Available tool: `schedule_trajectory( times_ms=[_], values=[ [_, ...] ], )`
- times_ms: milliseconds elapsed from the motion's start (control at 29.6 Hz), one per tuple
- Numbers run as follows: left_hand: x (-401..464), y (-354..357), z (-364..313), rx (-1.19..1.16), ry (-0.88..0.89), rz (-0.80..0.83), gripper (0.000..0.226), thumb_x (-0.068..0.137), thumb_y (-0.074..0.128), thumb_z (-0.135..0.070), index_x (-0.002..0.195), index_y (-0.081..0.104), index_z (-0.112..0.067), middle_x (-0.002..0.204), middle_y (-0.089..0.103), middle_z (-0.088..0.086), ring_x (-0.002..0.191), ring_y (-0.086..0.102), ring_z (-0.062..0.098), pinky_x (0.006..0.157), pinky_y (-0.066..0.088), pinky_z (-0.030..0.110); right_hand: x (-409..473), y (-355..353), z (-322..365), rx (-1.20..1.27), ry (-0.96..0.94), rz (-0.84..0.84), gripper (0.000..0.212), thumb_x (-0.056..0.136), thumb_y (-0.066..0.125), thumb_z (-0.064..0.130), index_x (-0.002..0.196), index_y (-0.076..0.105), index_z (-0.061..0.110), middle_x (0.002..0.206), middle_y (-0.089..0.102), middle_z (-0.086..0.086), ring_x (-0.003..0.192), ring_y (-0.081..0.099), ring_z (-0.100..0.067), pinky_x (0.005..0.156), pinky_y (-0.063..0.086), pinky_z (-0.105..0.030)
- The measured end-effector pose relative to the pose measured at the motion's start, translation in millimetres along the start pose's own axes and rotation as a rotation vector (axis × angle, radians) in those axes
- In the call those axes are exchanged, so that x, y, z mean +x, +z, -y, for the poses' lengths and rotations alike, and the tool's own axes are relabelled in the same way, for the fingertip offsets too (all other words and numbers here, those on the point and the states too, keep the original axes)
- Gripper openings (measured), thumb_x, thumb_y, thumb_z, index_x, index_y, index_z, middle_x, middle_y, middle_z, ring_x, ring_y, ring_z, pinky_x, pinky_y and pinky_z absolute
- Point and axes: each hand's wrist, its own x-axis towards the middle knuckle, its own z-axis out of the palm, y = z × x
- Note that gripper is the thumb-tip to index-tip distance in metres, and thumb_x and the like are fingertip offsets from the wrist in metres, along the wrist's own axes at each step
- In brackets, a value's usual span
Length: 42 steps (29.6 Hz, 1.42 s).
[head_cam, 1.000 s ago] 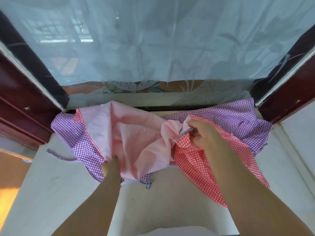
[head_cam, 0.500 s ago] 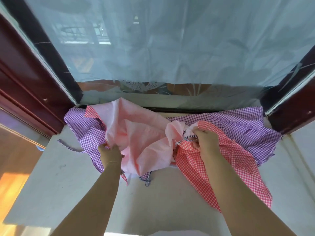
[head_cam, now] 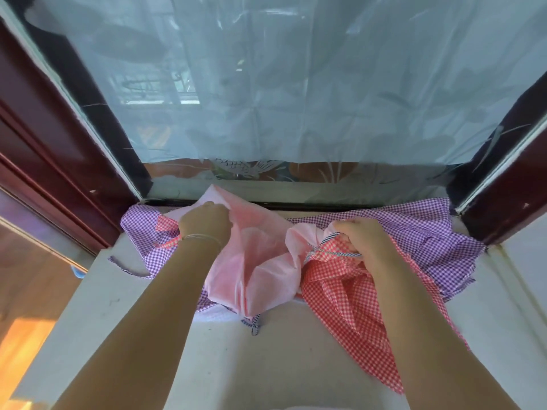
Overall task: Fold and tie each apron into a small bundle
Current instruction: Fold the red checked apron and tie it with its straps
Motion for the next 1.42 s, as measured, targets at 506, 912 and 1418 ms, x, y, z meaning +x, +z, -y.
schedule_trajectory(
  times_ms=[506, 912, 1418],
  values=[
    [-4.7, -123.6, -52.2, -1.601, 0.387, 0.344, 0.013, 0.095, 0.047, 0.003, 0.087, 0.053, -0.004, 0.054, 0.061, 0.003, 0.046, 0.061, 0.01, 0.043, 0.046, 0.02, -25.0, -58.4, 99.5, -0.148, -0.56, -0.266, 0.027, 0.096, 0.056, 0.025, 0.117, 0.065, 0.012, 0.116, 0.062, 0.004, 0.108, 0.054, -0.009, 0.078, 0.03, -0.01],
    [-18.2, -140.4, -78.8, -0.516, 0.75, -0.175, 0.016, 0.097, 0.05, -0.024, 0.105, 0.064, -0.023, 0.1, 0.065, -0.003, 0.092, 0.058, 0.017, 0.08, 0.043, 0.028, -41.9, -42.2, 106.1, -0.207, -0.664, 0.013, 0.023, 0.093, 0.06, 0.011, 0.112, 0.072, 0.016, 0.104, 0.072, -0.001, 0.093, 0.065, -0.012, 0.072, 0.044, -0.011],
    [-7.4, -120.8, -85.5, -0.701, 0.76, -0.057, 0.034, 0.097, 0.039, -0.002, 0.113, 0.054, -0.027, 0.104, 0.061, -0.008, 0.097, 0.059, 0.012, 0.079, 0.044, 0.014, -44.9, -56.3, 104.6, 0.253, -0.349, 0.079, 0.026, 0.097, 0.041, 0.003, 0.09, 0.065, 0.009, 0.077, 0.074, -0.01, 0.033, 0.02, -0.006, 0.032, 0.014, -0.019]
  ],
)
